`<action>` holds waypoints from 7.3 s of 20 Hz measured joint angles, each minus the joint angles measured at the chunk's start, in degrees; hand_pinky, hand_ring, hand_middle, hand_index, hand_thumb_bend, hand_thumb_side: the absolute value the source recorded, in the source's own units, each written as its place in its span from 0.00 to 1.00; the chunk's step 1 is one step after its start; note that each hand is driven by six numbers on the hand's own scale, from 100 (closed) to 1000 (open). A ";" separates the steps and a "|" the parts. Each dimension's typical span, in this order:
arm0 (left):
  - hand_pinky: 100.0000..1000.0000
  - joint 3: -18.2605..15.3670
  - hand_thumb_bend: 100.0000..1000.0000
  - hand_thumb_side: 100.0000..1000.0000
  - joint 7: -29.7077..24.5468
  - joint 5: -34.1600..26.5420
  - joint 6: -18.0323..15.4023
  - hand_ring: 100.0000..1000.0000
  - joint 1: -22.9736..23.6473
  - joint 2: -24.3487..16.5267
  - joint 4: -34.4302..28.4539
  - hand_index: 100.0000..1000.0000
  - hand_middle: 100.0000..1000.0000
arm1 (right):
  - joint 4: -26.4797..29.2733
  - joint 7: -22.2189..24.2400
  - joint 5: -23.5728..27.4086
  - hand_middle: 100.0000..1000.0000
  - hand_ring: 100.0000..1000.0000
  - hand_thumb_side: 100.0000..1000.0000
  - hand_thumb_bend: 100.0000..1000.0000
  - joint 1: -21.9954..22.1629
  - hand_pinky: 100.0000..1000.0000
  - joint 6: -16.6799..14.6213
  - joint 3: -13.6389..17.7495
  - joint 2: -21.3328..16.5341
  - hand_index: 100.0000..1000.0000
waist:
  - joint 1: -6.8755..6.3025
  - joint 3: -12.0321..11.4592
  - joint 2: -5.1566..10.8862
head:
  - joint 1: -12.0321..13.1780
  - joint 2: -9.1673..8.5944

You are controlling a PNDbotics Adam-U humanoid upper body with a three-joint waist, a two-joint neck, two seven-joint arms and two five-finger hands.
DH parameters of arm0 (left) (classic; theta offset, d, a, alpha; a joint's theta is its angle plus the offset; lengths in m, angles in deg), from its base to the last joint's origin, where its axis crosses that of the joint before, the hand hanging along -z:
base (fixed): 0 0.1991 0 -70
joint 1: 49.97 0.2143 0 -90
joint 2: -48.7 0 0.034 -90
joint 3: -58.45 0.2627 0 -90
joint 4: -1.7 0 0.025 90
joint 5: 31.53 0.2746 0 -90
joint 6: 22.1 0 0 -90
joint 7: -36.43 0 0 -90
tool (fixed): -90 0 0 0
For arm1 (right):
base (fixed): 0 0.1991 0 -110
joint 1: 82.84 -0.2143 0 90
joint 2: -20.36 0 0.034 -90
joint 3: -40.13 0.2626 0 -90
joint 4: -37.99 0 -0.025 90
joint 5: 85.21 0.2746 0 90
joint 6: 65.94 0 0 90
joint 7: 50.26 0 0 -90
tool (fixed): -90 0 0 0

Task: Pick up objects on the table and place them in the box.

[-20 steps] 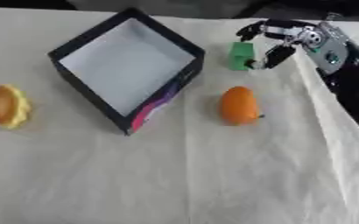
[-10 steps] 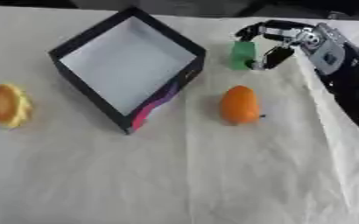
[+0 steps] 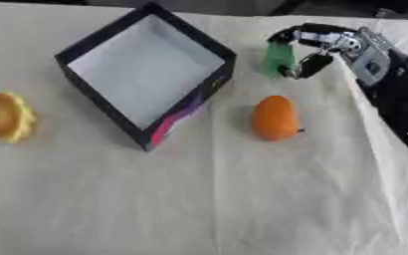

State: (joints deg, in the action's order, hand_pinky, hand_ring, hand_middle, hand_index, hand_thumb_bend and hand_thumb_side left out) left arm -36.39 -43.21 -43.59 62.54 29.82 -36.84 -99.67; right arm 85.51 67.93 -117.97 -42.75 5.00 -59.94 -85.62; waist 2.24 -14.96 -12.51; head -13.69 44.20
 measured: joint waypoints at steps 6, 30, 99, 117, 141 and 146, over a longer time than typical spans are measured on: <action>0.80 0.01 0.00 0.74 -0.21 0.00 -0.13 0.74 -0.27 0.01 0.00 0.84 0.73 | 0.01 -0.66 0.15 0.45 0.56 0.04 0.00 -0.04 0.82 2.26 0.04 0.17 0.67 | 0.00 -0.21 -0.03 | 0.00 0.00; 0.80 0.00 0.00 0.71 -0.15 0.00 -0.25 0.74 -0.42 -0.04 -0.08 0.83 0.73 | 15.89 -2.48 12.21 0.36 0.45 0.00 0.00 -8.23 0.80 7.55 -2.69 -0.44 0.59 | 0.19 0.91 0.08 | -1.04 0.00; 0.82 -0.72 0.00 0.75 0.64 0.54 -0.05 0.75 3.72 -1.07 1.40 0.83 0.73 | 3.91 -1.58 -15.78 0.79 0.87 0.20 0.31 -12.10 1.00 -1.60 -5.43 27.64 0.97 | 0.36 -1.00 1.07 | -6.09 0.02; 0.82 -1.62 0.00 0.75 1.19 1.12 -0.26 0.75 5.54 -2.34 1.43 0.83 0.73 | 28.96 0.32 15.26 0.78 0.86 0.00 0.00 -15.95 0.96 8.69 -8.85 7.20 0.94 | 1.71 3.22 1.51 | -2.20 0.02; 0.82 -1.78 0.00 0.75 1.24 1.44 -0.26 0.76 5.03 -3.10 1.39 0.83 0.74 | 64.57 0.89 20.67 0.79 0.87 0.08 0.00 14.20 0.94 10.87 -9.73 -21.58 0.92 | 2.26 3.28 1.63 | -0.81 0.01; 0.82 -1.79 0.00 0.75 1.37 1.44 -0.52 0.76 4.99 -3.08 1.34 0.83 0.74 | 65.64 0.24 17.47 0.80 0.88 0.10 0.00 16.48 0.95 12.43 -10.12 -20.47 0.94 | 2.25 3.30 1.61 | -1.04 0.01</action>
State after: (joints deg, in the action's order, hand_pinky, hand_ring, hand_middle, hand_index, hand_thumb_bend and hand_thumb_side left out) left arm -38.18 -41.84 -42.15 62.01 34.81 -39.92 -98.33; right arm 151.15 68.17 -100.51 -26.27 17.43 -70.06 -106.10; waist 4.49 -11.66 -10.89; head -14.73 44.21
